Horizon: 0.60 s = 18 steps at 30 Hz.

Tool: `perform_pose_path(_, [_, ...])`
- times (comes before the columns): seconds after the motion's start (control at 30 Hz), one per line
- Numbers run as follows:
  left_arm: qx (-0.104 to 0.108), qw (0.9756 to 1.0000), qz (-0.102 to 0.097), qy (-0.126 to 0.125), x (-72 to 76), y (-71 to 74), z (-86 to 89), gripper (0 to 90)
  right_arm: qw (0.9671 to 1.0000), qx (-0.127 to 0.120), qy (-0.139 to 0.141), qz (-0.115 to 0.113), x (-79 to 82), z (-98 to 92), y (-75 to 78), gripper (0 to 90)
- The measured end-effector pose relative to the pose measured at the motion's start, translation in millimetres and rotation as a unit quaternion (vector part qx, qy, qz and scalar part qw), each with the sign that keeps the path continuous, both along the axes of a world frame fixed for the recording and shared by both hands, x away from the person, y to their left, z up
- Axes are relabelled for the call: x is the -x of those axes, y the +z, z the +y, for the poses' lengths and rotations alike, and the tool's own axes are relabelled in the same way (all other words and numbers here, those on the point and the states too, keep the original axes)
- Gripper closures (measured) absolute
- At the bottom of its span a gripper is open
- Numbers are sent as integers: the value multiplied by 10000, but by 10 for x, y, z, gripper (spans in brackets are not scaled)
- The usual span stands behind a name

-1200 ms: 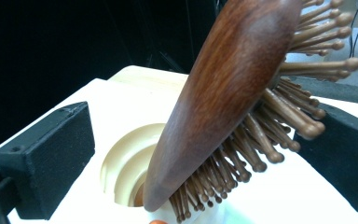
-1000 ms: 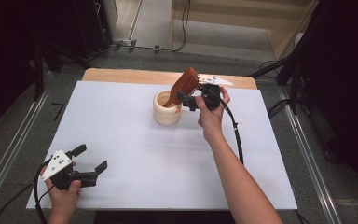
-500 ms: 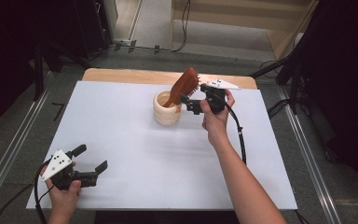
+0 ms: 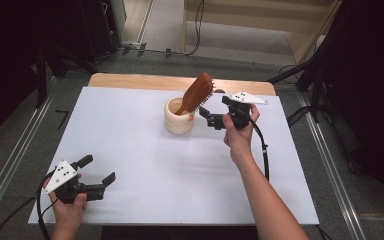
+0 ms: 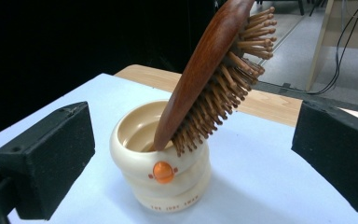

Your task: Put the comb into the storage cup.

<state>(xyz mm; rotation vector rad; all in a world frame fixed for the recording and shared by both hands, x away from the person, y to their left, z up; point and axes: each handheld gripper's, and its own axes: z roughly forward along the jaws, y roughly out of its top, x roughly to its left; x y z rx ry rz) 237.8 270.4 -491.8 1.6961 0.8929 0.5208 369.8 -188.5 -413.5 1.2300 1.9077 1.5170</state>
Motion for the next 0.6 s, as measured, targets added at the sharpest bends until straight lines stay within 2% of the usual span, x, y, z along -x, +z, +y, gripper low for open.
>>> perform_pose_path(0.6, [24, 10000, -1, 2, -1, -1, 1, 0, 9999, 126, 34, -104, 327, -184, -106, 0])
